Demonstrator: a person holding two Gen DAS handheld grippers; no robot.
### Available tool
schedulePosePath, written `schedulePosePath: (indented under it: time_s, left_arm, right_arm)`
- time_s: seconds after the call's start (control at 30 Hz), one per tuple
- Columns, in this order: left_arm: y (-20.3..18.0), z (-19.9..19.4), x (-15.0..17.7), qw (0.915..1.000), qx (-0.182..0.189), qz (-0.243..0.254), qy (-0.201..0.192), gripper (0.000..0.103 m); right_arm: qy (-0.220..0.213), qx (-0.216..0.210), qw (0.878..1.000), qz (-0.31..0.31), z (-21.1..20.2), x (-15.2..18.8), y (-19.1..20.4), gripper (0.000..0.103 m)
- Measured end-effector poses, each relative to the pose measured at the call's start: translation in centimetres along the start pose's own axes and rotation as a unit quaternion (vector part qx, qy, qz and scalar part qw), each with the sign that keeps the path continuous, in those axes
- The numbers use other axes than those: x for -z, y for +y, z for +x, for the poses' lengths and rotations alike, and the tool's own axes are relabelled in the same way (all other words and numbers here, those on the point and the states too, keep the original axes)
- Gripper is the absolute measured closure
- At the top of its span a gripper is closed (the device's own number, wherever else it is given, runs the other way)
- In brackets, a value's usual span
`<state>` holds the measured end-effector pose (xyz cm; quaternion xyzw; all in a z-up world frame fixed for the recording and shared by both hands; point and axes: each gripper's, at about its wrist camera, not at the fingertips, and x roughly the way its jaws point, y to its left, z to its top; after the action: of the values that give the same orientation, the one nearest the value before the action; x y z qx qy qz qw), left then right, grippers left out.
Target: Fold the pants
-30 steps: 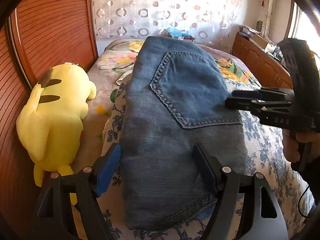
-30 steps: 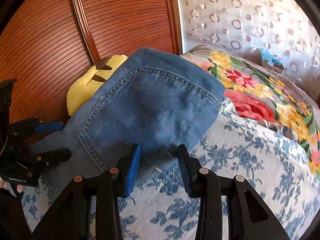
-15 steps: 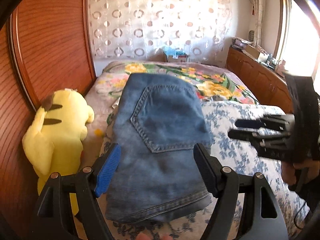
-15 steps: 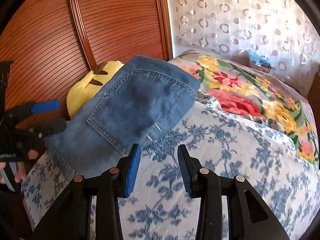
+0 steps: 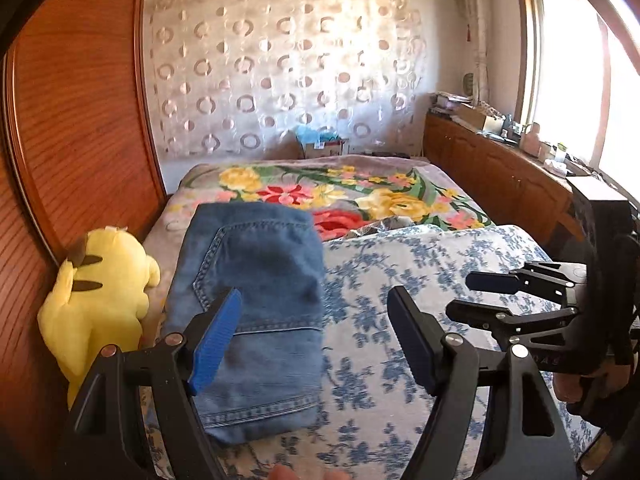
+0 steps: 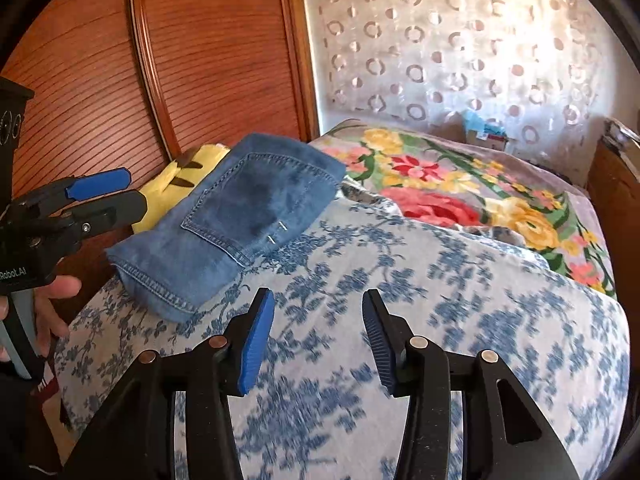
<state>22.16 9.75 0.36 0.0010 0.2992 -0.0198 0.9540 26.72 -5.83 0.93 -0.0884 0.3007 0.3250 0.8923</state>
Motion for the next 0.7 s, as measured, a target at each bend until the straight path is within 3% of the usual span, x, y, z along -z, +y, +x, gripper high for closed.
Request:
schedulePosePath:
  time_s: [0.27, 0.7]
  left_arm:
    - [-4.1, -2.1, 0.5, 0.9998, 0.003, 0.02, -0.004, 0.027]
    - [-9.2, -4.8, 3.2, 0.9989, 0.037, 0.027, -0.005, 0.027]
  right_arm:
    - [-0.034, 0.035, 0.999, 0.02, -6.0, 2.7, -0.7, 0.042]
    - [-0.067, 0.103, 0.991, 0.061, -13.7, 6.8, -0.5, 0.041]
